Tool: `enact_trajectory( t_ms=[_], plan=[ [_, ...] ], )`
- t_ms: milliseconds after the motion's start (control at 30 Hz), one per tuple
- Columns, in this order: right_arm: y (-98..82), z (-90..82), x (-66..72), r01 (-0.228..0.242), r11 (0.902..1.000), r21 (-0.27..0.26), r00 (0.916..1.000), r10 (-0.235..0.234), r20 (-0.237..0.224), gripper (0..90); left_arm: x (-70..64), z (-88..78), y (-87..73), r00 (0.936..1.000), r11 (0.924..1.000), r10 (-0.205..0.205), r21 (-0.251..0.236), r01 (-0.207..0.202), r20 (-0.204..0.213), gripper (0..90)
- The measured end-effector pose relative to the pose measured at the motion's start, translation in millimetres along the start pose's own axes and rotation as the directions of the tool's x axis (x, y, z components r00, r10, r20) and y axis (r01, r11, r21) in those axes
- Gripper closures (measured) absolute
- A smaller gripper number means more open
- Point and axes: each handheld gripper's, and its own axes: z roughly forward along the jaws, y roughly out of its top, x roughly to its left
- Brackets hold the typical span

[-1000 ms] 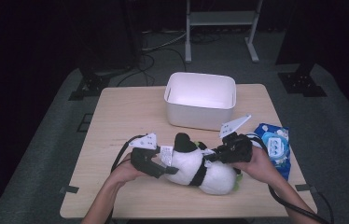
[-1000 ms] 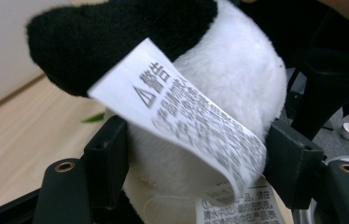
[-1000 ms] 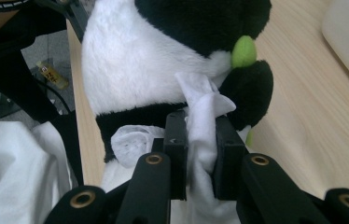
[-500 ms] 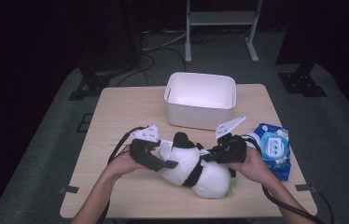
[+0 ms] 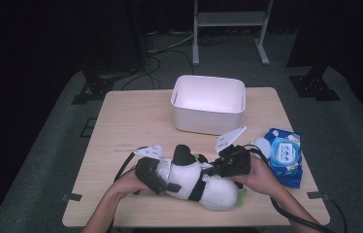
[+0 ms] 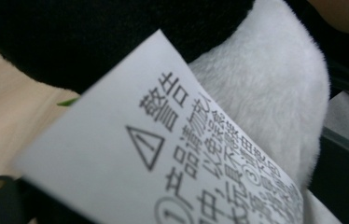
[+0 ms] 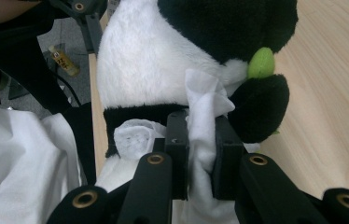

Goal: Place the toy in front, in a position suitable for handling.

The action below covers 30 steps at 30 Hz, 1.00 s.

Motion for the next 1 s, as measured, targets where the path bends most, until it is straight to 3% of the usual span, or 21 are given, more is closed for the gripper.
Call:
enact_trajectory(
  t_ms=[133, 233, 333, 433, 600, 633, 700, 800, 900, 1000],
  plan=[
    [-1.5, -2.3, -2.8, -0.010, 0.9998, -0.018, 0.9999, 0.010, 0.009, 79.3, -2.1, -4.1, 7.1, 0.9975, 0.9985, 0.052, -0.015, -0.052, -0.048, 25.6],
    [-3.0, -6.2, -6.3, -0.024, 0.9989, -0.040, 0.9996, 0.024, 0.015, 79.3, -4.2, -5.6, 17.5, 0.9919, 0.9951, 0.097, -0.008, -0.098, -0.081, 30.3],
    [-3.2, -11.7, -8.7, -0.027, 0.9972, -0.070, 0.9990, 0.030, 0.034, 79.3, -8.0, -10.1, 34.3, 0.9824, 0.9895, 0.144, 0.018, -0.143, -0.119, 31.6],
    [-1.3, -16.4, -10.3, -0.025, 0.9944, -0.103, 0.9982, 0.031, 0.052, 79.4, -14.5, -16.8, 55.3, 0.9627, 0.9759, 0.214, 0.081, -0.203, -0.166, 32.0],
    [2.6, -19.2, -11.9, -0.031, 0.9878, -0.153, 0.9977, 0.040, 0.055, 79.4, -28.4, -27.5, 86.8, 0.9229, 0.9370, 0.323, 0.209, -0.280, -0.210, 32.0],
    [3.1, -19.0, -12.2, -0.035, 0.9877, -0.152, 0.9978, 0.043, 0.051, 79.4, -30.8, -28.0, 91.2, 0.9177, 0.9290, 0.335, 0.237, -0.284, -0.213, 32.0],
    [4.2, -18.5, -12.8, -0.037, 0.9896, -0.139, 0.9979, 0.044, 0.049, 79.3, -34.0, -26.9, 97.8, 0.9096, 0.9111, 0.360, 0.288, -0.295, -0.207, 32.0],
    [5.7, -23.8, -11.5, -0.033, 0.9916, -0.125, 0.9974, 0.040, 0.060, 79.3, -38.5, -23.8, 104.3, 0.9048, 0.9025, 0.370, 0.312, -0.297, -0.210, 31.9],
    [6.4, -32.3, -10.1, -0.033, 0.9908, -0.132, 0.9958, 0.043, 0.080, 79.3, -42.5, -19.9, 110.1, 0.8957, 0.8901, 0.391, 0.335, -0.309, -0.212, 31.8],
    [10.4, -42.4, -8.9, -0.021, 0.9901, -0.139, 0.9947, 0.035, 0.097, 79.3, -46.0, -17.1, 115.1, 0.8928, 0.8835, 0.399, 0.348, -0.313, -0.209, 31.7]
  ],
)
